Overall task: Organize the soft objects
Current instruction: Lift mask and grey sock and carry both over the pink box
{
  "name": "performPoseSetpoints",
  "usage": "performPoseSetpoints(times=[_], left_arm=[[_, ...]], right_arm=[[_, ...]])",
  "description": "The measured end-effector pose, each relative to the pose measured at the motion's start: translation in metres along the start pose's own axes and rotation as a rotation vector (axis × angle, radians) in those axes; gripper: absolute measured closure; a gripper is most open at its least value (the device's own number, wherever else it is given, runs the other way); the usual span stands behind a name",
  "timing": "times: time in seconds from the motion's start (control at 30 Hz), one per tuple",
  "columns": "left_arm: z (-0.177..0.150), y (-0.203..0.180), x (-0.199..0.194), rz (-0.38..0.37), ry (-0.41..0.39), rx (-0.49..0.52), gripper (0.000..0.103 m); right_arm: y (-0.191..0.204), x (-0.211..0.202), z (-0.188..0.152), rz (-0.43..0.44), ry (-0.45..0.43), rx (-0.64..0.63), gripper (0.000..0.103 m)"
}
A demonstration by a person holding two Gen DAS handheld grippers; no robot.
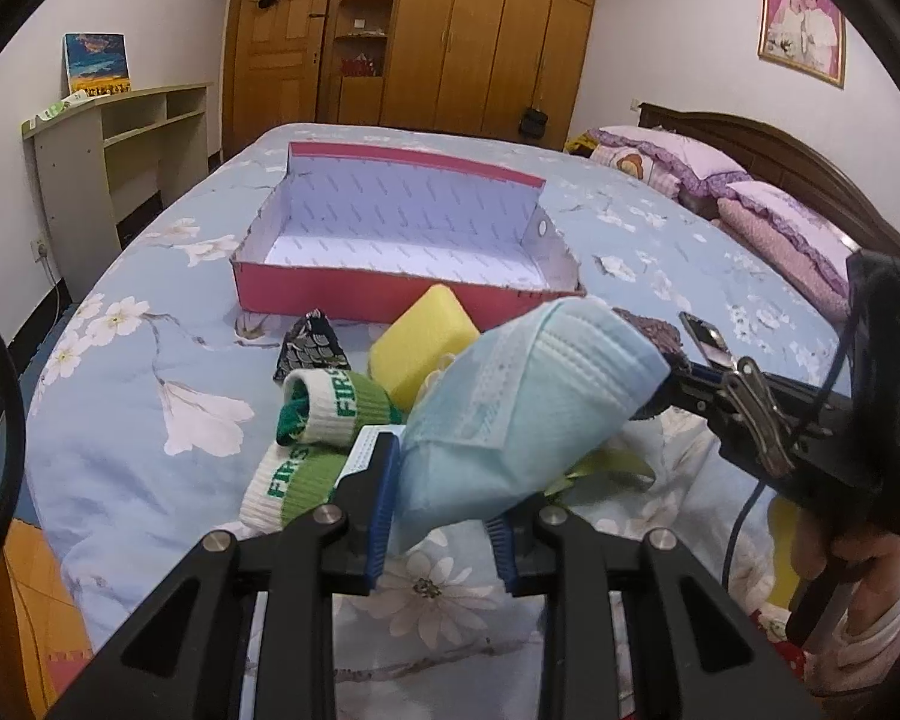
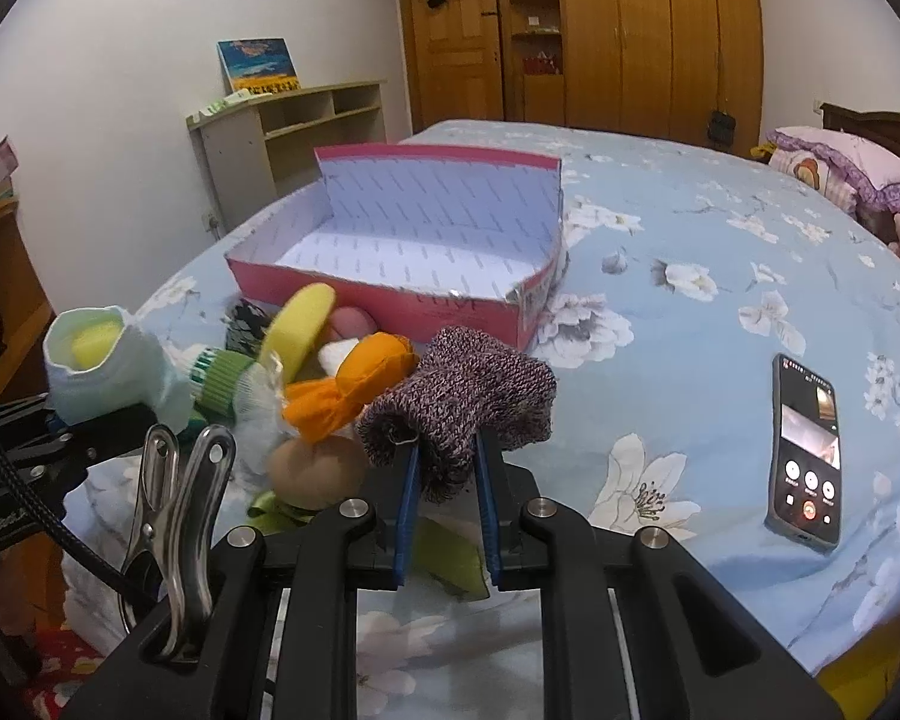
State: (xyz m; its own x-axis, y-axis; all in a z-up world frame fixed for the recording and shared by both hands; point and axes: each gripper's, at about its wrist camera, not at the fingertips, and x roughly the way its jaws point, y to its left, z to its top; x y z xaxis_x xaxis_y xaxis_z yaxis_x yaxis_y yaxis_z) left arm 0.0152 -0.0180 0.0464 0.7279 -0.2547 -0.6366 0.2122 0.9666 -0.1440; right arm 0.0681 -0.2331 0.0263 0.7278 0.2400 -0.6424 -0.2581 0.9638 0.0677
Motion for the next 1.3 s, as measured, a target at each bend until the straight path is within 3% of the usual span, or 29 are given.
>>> performPoseSetpoints(times=[0.57, 1.3], left_arm=[[0.032, -0.002, -0.017, 0.009, -0.066, 0.022, 0.075], [0.104, 0.016, 0.021, 0.037, -0.080, 0.022, 0.075]], right_arm=[[0.022, -0.031, 0.022, 0.036, -0.100, -0.061, 0.085], [0.014, 0.001, 0.072, 0.056, -0.110, -0.067, 0.085]])
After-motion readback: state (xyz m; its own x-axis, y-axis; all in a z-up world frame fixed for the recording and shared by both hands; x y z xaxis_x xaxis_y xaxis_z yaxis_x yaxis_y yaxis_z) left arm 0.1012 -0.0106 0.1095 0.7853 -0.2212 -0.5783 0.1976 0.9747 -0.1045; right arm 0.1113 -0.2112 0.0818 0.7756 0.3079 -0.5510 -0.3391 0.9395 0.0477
